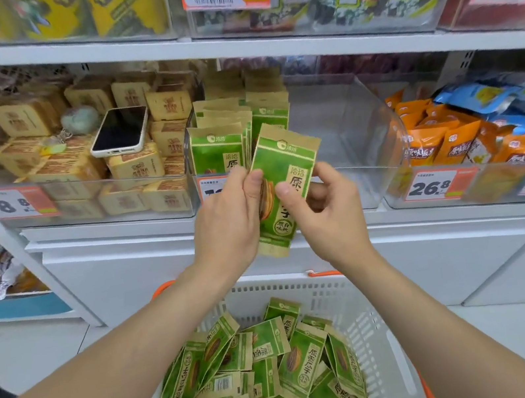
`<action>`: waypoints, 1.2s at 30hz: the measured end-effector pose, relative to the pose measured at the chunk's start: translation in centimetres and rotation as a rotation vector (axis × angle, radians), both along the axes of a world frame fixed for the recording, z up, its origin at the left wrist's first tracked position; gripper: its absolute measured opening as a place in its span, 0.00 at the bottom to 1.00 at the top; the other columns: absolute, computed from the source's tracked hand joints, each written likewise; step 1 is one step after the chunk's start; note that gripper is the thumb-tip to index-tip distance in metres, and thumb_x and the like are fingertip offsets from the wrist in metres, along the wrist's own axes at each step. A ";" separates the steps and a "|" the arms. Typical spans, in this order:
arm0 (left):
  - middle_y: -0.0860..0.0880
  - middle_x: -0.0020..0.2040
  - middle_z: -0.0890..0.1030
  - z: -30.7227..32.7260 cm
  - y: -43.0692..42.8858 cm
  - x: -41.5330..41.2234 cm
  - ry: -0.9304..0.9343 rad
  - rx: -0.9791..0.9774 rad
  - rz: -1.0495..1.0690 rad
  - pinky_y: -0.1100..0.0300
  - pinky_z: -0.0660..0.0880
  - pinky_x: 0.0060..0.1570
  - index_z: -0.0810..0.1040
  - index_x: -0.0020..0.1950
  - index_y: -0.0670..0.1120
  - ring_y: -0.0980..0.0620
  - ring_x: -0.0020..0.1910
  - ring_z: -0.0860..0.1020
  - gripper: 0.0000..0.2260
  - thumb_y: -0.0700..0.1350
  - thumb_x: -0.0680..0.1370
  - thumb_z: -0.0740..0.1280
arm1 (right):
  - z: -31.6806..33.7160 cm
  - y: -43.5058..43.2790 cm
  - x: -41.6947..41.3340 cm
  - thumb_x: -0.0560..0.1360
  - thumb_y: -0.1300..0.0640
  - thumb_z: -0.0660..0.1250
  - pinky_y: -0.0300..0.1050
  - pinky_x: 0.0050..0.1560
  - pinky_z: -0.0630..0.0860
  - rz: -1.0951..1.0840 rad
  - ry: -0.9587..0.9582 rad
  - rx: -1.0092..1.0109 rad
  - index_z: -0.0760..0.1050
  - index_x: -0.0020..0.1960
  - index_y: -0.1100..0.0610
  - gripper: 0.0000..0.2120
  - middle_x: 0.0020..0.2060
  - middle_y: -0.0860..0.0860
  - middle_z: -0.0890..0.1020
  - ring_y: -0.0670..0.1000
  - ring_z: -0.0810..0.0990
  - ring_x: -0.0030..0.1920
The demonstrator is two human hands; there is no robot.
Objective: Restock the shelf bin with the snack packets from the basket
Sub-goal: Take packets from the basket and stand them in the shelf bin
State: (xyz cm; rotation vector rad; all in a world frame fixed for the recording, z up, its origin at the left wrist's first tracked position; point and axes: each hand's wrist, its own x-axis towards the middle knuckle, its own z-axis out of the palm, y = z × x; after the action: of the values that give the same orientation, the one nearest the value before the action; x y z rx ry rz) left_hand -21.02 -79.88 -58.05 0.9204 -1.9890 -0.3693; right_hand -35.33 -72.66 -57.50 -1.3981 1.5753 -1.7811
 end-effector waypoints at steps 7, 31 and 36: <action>0.48 0.52 0.75 3.5 -1.6 -0.2 0.067 -0.262 0.130 0.47 0.70 0.47 0.74 0.56 0.44 0.45 0.49 0.72 0.06 0.45 0.86 0.61 | 3.8 -0.9 0.2 0.83 0.57 0.69 0.62 0.49 0.81 -0.167 0.060 -0.239 0.72 0.67 0.58 0.15 0.49 0.51 0.86 0.53 0.86 0.49; 0.35 0.81 0.54 2.6 -4.8 -0.6 -0.100 0.067 0.205 0.39 0.61 0.78 0.51 0.84 0.46 0.34 0.81 0.56 0.44 0.54 0.77 0.75 | 6.6 -11.7 -3.1 0.76 0.55 0.77 0.51 0.51 0.79 -0.239 0.351 0.722 0.61 0.68 0.61 0.31 0.64 0.59 0.75 0.60 0.79 0.59; 0.36 0.81 0.54 2.5 -4.8 -0.5 -0.083 0.061 0.200 0.39 0.61 0.78 0.50 0.84 0.46 0.35 0.80 0.57 0.46 0.54 0.77 0.76 | 6.7 -11.8 -2.5 0.69 0.45 0.78 0.55 0.48 0.86 -0.187 0.386 0.842 0.76 0.59 0.58 0.26 0.53 0.55 0.81 0.58 0.85 0.48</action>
State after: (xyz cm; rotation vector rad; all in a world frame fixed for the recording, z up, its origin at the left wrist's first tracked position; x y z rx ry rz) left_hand -21.49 -84.73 -55.54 1.1787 -1.9479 -0.2836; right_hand -37.83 -84.43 -50.84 -1.2039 2.3258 -0.7280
